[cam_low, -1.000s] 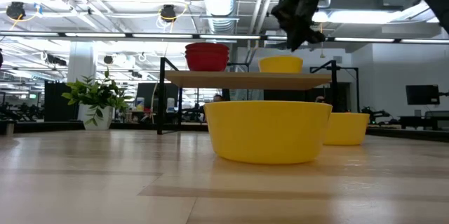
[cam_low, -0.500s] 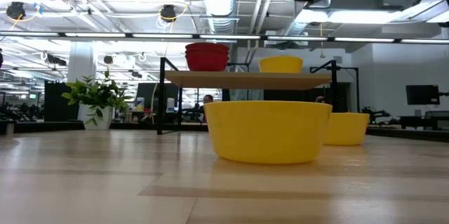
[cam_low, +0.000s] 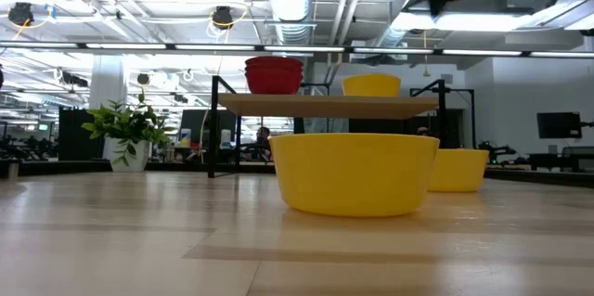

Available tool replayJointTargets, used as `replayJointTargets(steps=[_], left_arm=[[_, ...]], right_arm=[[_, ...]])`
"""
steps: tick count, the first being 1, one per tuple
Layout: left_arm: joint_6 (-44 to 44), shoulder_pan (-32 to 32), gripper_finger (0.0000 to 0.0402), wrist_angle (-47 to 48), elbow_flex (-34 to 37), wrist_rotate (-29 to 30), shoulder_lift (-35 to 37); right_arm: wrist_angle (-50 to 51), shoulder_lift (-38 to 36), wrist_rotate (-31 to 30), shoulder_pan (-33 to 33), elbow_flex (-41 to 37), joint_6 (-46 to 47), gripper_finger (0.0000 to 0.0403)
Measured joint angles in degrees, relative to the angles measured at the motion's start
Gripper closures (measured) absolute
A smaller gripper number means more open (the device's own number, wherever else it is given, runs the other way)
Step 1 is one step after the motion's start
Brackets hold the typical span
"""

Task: Pick & Place Mini bowls
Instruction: Stack the top yellow bowl on the yellow bowl on the shelf

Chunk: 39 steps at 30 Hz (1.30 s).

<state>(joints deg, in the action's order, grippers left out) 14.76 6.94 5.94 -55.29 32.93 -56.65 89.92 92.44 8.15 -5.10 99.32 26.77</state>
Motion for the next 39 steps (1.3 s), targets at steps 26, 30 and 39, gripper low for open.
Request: replayJointTargets(steps=[26,30,39], left_arm=[[-4.96,1.99,0.0187,7.23,0.69,-0.42,3.36],[-6.31,1.99,0.0187,7.40,4.58,-1.99,7.67],[-9.72,1.97,0.0187,6.66,11.14,-5.12,16.11]], right_arm=[[-23.18,-17.99,-2.32,1.97,-34.05,32.82,0.0393],[-23.10,-17.41,-2.08,-0.42,-34.05,32.66,0.0392],[-22.30,-15.31,-1.08,-1.53,-34.04,31.81,0.0327]])
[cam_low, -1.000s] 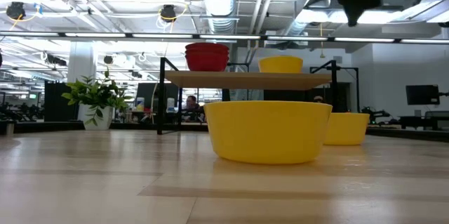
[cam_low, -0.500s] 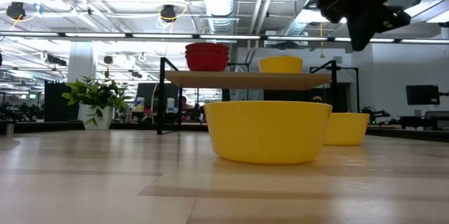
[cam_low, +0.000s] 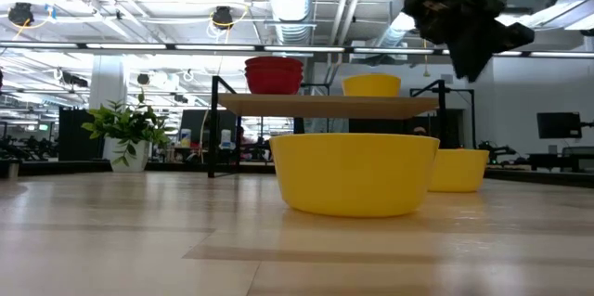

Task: Pick & Place Mini bowls
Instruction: Stack the top yellow bowl on the yellow bowl on the shelf

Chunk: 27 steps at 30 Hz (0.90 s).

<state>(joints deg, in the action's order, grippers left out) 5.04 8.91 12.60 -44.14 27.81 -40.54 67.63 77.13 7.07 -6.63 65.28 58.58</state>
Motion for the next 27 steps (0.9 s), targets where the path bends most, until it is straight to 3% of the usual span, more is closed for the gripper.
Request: replayJointTargets(steps=[8,17,27], left_arm=[[0.01,0.00,0.0187,0.03,0.81,-0.63,0.74],[0.22,0.00,0.0187,0.02,0.81,-0.78,0.66],[0.22,0.00,0.0187,0.02,0.81,-0.76,0.66]], right_arm=[[0.48,1.07,-0.44,1.73,-3.27,5.81,0.0290],[-12.78,0.87,-0.71,0.26,-12.44,10.52,0.0289],[-16.28,0.87,0.43,-2.54,-18.11,10.58,0.0290]])
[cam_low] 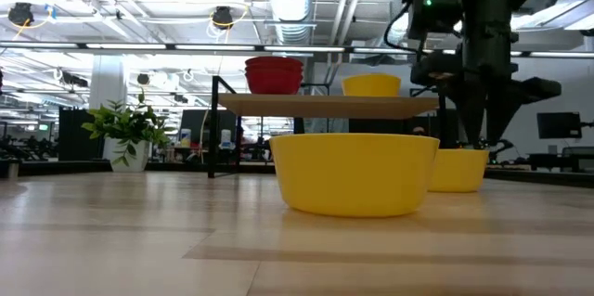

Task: Pick & Place Mini bowls
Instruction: Stack the top yellow bowl on the yellow bowl on the shelf

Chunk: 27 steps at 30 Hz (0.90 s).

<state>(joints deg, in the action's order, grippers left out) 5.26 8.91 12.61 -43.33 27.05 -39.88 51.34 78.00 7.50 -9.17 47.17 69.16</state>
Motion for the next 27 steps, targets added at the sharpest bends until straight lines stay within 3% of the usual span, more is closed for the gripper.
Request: replayJointTargets(steps=[9,27], left_arm=[[0.33,0.00,0.0187,0.01,0.00,0.07,0.00],[0.44,0.00,0.0187,-0.01,0.00,0.07,0.00]], right_arm=[[-5.75,-0.01,0.65,0.68,-3.41,2.07,0.0290],[-7.32,0.07,0.56,0.91,-4.26,2.91,0.0290]])
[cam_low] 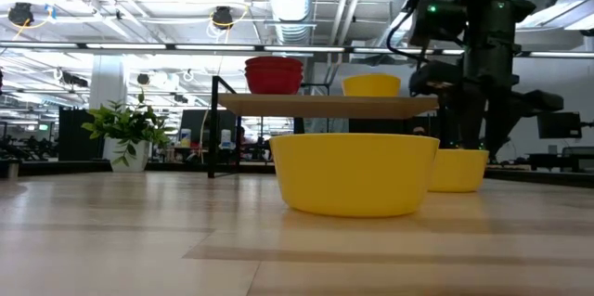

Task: Pick & Place Mini bowls
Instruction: Stack the top yellow bowl on the yellow bowl on the shelf

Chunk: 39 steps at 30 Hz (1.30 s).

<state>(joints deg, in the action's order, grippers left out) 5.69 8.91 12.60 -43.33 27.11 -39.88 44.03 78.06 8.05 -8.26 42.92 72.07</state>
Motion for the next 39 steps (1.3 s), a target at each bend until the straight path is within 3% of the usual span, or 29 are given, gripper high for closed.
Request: replayJointTargets(steps=[24,39], left_arm=[[0.00,0.02,0.0187,-0.02,-0.04,0.00,-0.02],[0.02,0.02,0.0187,-0.07,-0.04,0.00,-0.02]], right_arm=[[-5.94,0.04,0.61,2.90,-3.30,4.55,0.0293],[-5.90,-0.07,0.74,2.90,-3.30,4.97,0.0390]])
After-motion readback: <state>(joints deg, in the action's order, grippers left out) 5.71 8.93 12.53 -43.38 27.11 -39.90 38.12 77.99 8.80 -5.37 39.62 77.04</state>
